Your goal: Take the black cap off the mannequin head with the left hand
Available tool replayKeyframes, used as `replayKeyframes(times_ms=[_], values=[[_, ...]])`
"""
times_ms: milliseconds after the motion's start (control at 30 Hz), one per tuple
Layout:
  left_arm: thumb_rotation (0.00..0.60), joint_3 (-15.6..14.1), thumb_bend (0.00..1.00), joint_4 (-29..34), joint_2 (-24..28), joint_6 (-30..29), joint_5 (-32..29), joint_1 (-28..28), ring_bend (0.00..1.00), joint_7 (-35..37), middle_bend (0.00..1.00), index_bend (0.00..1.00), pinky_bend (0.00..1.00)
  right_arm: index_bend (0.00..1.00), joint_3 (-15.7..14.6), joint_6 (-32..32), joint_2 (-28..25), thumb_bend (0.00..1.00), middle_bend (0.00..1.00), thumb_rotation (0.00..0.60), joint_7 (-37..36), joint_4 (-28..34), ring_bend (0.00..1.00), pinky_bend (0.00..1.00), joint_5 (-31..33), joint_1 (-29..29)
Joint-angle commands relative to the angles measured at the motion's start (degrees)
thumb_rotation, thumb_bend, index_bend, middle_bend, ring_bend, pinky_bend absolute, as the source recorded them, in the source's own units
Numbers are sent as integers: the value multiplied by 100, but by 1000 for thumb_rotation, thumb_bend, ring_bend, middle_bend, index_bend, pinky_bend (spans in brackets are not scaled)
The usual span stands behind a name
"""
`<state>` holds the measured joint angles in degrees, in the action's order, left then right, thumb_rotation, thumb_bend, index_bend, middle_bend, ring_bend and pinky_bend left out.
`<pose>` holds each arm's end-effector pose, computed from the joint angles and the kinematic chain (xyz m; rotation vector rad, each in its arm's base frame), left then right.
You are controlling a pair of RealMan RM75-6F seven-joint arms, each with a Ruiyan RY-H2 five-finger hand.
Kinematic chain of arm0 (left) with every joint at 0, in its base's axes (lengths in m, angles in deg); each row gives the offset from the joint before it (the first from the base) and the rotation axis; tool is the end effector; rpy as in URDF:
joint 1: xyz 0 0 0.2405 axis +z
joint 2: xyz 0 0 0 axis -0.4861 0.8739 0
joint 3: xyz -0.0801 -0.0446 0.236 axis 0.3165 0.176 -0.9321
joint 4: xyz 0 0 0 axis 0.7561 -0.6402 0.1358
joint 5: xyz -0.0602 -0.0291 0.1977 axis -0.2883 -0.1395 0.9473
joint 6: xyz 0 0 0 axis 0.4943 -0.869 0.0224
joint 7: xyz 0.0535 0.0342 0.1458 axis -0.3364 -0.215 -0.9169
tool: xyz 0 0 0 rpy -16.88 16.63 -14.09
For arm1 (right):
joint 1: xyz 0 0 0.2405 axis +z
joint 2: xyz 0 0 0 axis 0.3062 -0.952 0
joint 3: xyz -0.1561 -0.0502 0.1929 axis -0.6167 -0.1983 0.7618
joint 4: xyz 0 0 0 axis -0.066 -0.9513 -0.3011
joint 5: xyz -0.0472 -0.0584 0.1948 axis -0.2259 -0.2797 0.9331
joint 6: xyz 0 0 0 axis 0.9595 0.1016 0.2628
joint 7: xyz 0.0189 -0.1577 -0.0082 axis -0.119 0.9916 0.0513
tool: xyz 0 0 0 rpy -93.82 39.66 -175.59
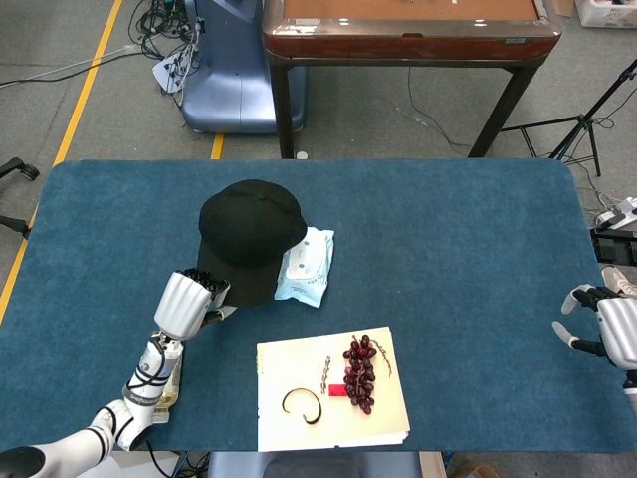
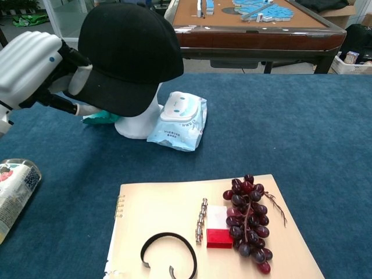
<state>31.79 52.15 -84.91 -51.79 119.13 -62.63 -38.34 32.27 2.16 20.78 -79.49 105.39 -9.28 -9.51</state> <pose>-0.1599 0.3253 0.0088 -1.5491 -0.3757 -1.5150 -0.3424 -0.2261 0.1981 1.3991 -0.8903 0.9053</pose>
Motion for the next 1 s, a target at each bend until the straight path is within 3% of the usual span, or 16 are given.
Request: replayKeyframes(times_ms=[33,167,267,467,600,833,1000], values=[[600,74,38,-349,-208,-211,-37,-41,788,204,968,707,831,567,-1,11,-2,244,496,600,3,10,458,658,-5,-4],[600,64,35,-567,-302,-279,-79,-71,745,304,788,479,808,567,-2,27,-4,244,496,600,18,30,458,658,-7,-13],[600,36,34,-684,-337,-328,-82,-97,619,357,579,347,796,567,-7,30,-1,244,496,600,26,41,458,658,-12,-16],[600,-52,34,-861,-364,-384,-62,-149,330,457,258,327,666,567,-18,41,24,243,496,600,17,52,458,658,-15,-30],[600,-87,49,-865,-368,-407,-70,-180,314,433,260,359,666,567,-25,70,33,244,496,600,7,54,458,658,-19,-50],[600,-144,278,-781,-340,-484,-56,-214,314,407,310,382,666,567,-36,127,20,244,497,600,-12,75,458,658,-45,-84],[600,-179,383,-726,-307,-511,-57,-219,316,387,327,398,666,567,-43,140,22,244,497,600,-24,79,458,658,-55,-95]])
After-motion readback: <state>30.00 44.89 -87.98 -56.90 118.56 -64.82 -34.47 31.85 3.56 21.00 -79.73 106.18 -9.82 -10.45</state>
